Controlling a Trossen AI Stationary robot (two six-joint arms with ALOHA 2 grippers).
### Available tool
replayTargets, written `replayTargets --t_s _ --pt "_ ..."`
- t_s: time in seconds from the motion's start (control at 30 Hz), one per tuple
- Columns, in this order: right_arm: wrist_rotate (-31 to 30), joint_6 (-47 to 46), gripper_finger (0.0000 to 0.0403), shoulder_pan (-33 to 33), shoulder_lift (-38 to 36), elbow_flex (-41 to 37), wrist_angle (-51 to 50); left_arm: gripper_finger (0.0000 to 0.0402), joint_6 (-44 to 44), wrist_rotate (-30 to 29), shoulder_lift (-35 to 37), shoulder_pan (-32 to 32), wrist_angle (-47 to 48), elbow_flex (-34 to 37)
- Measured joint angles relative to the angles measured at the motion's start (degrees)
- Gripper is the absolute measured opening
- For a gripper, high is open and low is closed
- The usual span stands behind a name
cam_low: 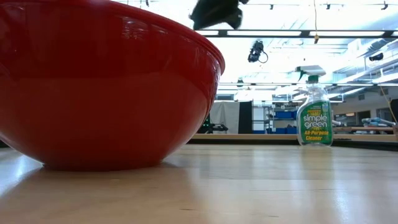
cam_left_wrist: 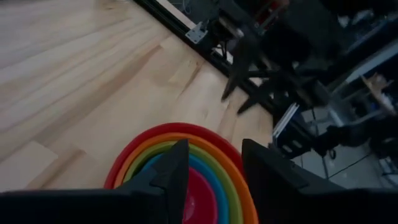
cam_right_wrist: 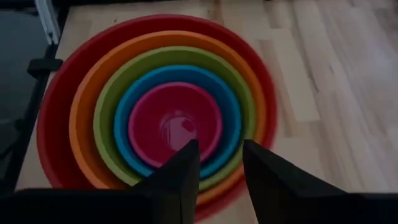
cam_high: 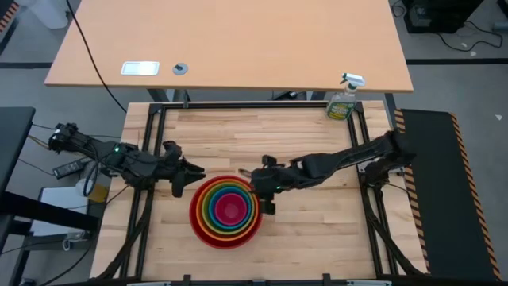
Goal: Nest bowls inside each other
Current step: Return to Home Position
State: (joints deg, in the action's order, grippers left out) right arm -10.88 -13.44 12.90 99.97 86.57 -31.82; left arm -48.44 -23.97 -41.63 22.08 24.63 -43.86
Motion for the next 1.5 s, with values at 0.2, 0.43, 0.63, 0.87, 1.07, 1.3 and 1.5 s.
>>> replayTargets --t_s 0.2,0.43,0.63,0.87,1.07,1.3,1.5 --pt "-2.36 -5.24 0.0129 -0.91 -10.53 -13.80 6.90 0.0153 3.55 -0.79 0.04 2.24 0.99 0.01" --pt "-4.04 -12.57 0.0129 -2.61 -24.85 -29.34 16.85 0.0153 9.42 -4.61 0.17 4.79 0.88 0.42" --pt "-4.45 -14.66 0.0129 -6.28 -36.48 -37.91 17.66 0.0144 10.25 -8.18 1.98 4.71 3.52 0.44" --pt "-2.88 -18.36 0.0129 -12.87 -50.38 -48.96 18.76 0.0113 10.15 -12.26 7.74 4.69 6.18 1.39" --pt "-1.20 -24.51 0.0129 -15.20 -58.46 -58.25 22.34 0.0095 6.89 -12.39 14.09 4.10 3.17 8.65" --pt "-1.11 -29.38 0.0129 -15.36 -65.22 -64.76 24.85 0.0071 2.98 -13.50 22.02 4.08 -5.24 19.84" --pt "-1.60 -32.42 0.0129 -15.36 -71.62 -68.48 24.73 0.0048 0.74 -15.86 31.90 4.08 -10.77 28.36"
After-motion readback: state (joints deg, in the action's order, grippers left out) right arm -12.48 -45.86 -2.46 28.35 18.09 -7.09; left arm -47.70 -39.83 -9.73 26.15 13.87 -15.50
